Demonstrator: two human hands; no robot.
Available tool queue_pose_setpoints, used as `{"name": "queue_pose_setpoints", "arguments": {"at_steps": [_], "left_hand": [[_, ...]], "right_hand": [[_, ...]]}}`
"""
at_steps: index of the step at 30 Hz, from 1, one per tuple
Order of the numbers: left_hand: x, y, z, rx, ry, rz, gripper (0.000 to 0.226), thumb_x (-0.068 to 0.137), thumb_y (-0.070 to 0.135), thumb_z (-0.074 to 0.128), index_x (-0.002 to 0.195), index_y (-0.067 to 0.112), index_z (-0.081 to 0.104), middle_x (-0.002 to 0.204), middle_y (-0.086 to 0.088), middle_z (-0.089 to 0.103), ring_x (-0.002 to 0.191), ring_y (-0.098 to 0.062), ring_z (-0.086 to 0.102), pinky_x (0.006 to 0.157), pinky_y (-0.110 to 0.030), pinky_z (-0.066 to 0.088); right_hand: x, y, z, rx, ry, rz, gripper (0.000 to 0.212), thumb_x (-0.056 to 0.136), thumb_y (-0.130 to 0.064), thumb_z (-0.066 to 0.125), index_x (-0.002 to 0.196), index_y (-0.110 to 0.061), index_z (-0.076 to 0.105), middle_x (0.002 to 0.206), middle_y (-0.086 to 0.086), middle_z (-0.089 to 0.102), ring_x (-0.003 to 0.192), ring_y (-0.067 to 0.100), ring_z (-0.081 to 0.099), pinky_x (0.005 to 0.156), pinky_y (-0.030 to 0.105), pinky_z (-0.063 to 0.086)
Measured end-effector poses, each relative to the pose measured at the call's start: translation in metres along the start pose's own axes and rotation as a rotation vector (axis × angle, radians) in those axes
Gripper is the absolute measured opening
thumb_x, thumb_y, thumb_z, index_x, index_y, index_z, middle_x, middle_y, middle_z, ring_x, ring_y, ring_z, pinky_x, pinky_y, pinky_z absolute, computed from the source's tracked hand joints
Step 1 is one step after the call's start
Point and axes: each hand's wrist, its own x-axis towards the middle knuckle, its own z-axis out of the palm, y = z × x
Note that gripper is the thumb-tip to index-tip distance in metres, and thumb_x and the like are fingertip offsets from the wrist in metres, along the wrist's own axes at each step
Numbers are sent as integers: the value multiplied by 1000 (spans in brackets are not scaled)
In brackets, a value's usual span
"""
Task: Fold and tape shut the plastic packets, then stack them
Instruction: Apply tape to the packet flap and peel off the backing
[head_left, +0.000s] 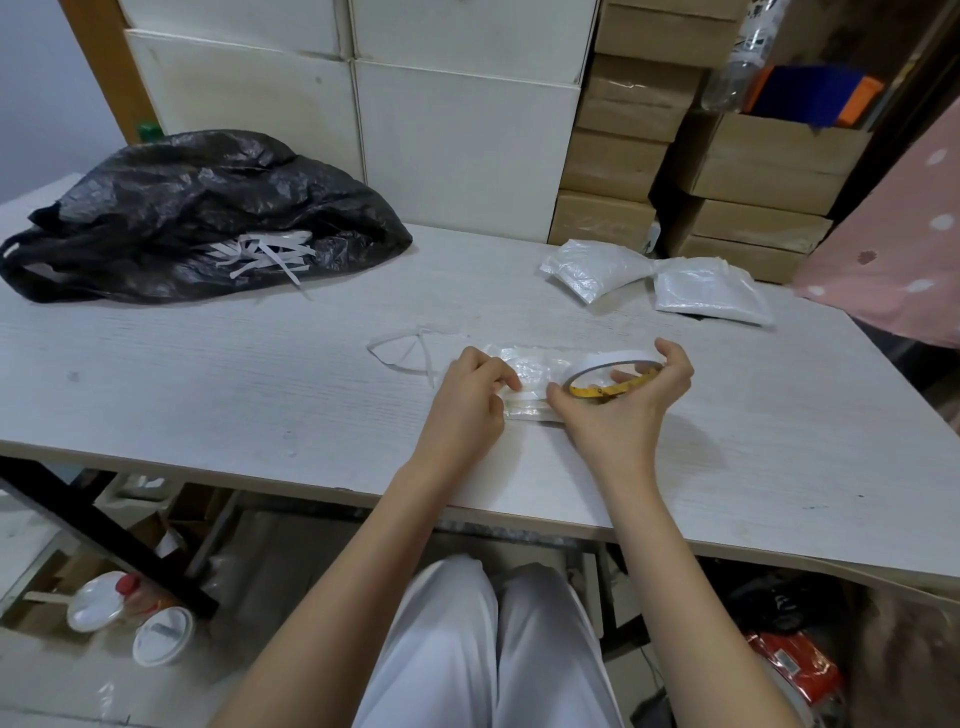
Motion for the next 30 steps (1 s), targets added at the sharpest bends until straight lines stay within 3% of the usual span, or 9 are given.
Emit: {"name": "queue_pose_setpoints", "arguments": {"at_steps": [4,7,11,13,18,20,24,30], "left_hand": [[-2,2,-3,22,-2,30,42,75,-18,40,97,9,64,92,-4,45,91,-26,49,77,-30,42],[-4,4,-5,19,-11,62,48,74,-20,39,92,13,70,91,-7,49,88,-25,49,72,-25,39],[-6,7,-5,20,-15,29,41,76,-17,44,75,12,74,95,-11,55,88,-28,51,72,-23,33],[-6,10,-6,25,-17,16,42,77,-16,44,76,13,74,96,-11,54,89,-27,50,70,-20,31],[-5,11,-6,38,-30,-12,42,80,-13,45,81,16,76,97,-9,52,91,-24,48,70,-19,31],[-5,10,-5,39,-37,-14,41,81,-11,47,82,17,76,97,-7,52,92,-22,48,71,-18,31],[-5,8,-4,14,-37,-18,40,81,-12,48,80,16,76,94,-4,50,92,-23,48,74,-21,34],[-6,9,-5,30,-38,-16,38,83,-10,48,80,16,76,96,-5,51,93,-22,49,72,-21,34]], "right_hand": [[-4,5,9,-184,-14,-141,95,56,-7,82,134,-4,26,124,13,28,111,27,42,88,32,47],[-3,6,10,-246,-67,-146,97,58,-11,83,134,-4,24,127,17,28,118,33,39,85,27,42],[4,-5,4,-99,-164,16,102,58,-27,84,134,-21,17,128,7,25,116,23,42,92,31,44],[6,-14,4,-75,-126,23,101,57,-30,85,134,-20,20,124,3,29,114,21,45,92,32,46],[-1,-21,7,132,12,108,106,59,-14,87,139,-13,18,135,4,28,112,10,44,82,18,45],[-3,-16,2,238,37,169,100,57,-13,88,136,-15,27,135,5,34,113,10,46,88,21,47],[-5,-13,-12,351,52,201,89,59,-10,87,129,-33,37,126,6,48,111,15,55,94,33,52],[-2,-5,-13,393,57,124,97,62,5,80,131,-35,26,137,7,31,118,19,49,90,40,55]]}}
